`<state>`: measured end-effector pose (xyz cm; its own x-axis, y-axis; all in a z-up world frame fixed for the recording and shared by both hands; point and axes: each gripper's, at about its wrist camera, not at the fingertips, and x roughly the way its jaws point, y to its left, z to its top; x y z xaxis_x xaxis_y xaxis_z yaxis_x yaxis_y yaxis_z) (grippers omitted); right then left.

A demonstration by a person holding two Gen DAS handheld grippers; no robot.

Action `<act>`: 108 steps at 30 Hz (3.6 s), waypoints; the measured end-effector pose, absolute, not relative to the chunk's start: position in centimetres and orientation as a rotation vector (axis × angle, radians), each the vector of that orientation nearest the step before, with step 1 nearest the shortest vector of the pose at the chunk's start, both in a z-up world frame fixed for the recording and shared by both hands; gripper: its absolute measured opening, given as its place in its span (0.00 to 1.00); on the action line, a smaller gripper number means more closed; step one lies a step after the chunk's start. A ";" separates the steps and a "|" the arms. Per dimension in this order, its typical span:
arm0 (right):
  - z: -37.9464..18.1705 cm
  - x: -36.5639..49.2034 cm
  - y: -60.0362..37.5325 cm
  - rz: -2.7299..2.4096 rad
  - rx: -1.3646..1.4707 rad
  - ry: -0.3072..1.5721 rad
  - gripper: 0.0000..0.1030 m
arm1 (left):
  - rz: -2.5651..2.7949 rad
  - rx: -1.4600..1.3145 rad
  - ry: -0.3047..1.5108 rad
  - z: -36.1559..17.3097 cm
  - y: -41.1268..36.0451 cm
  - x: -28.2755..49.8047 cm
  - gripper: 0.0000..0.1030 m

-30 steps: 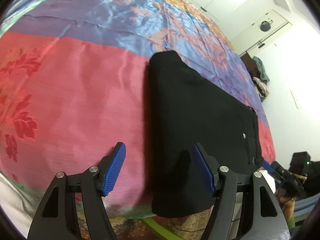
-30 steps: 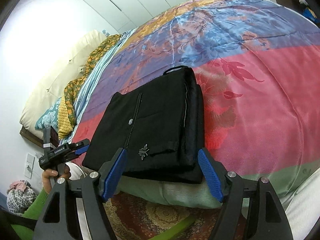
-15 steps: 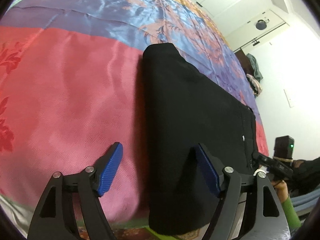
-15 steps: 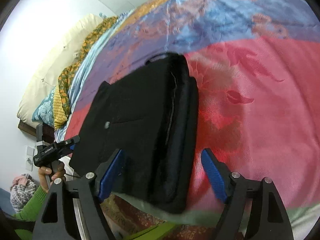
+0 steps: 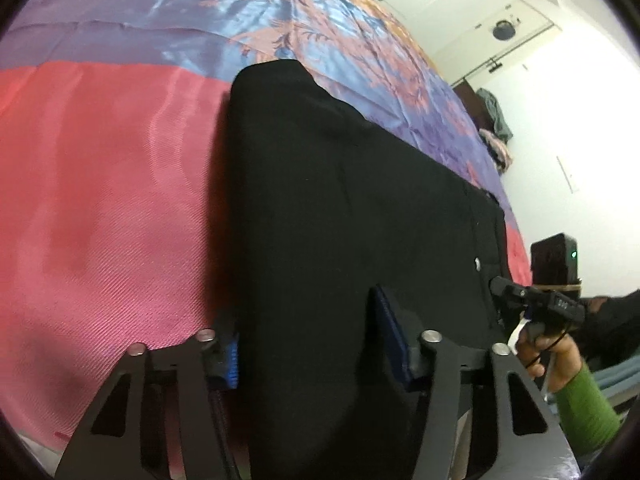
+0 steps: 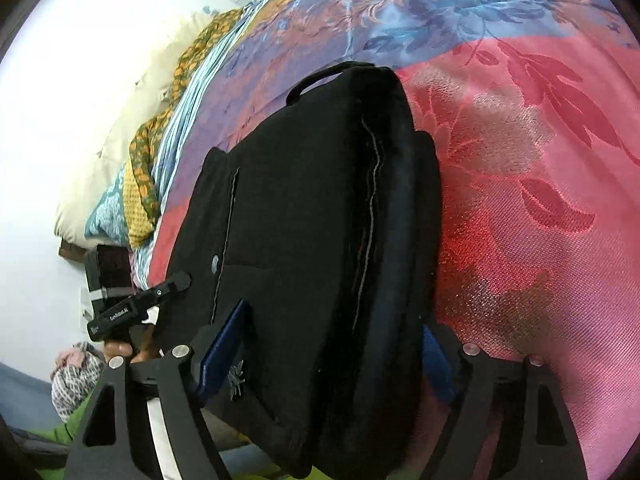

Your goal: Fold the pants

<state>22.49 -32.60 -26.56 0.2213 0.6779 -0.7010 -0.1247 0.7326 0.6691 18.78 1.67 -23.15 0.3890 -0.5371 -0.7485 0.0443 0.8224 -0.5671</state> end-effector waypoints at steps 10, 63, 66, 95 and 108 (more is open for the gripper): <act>-25.3 22.6 -30.7 0.512 0.343 1.251 0.57 | -0.325 -0.357 1.093 -22.4 0.1 18.3 0.37; -11.6 30.1 -20.5 0.579 -0.032 0.868 0.34 | -0.086 -0.062 0.842 -10.2 -0.6 28.8 0.21; -11.5 35.5 -19.9 0.580 0.005 0.830 0.34 | -0.065 -0.065 0.818 -10.1 0.3 33.2 0.21; -16.2 18.1 -22.3 0.211 0.020 1.001 1.00 | 0.111 -0.087 0.998 -15.8 -3.2 13.5 0.92; -8.9 12.4 -20.3 0.210 -0.089 0.879 1.00 | 0.134 0.001 0.872 -8.7 -4.3 10.8 0.93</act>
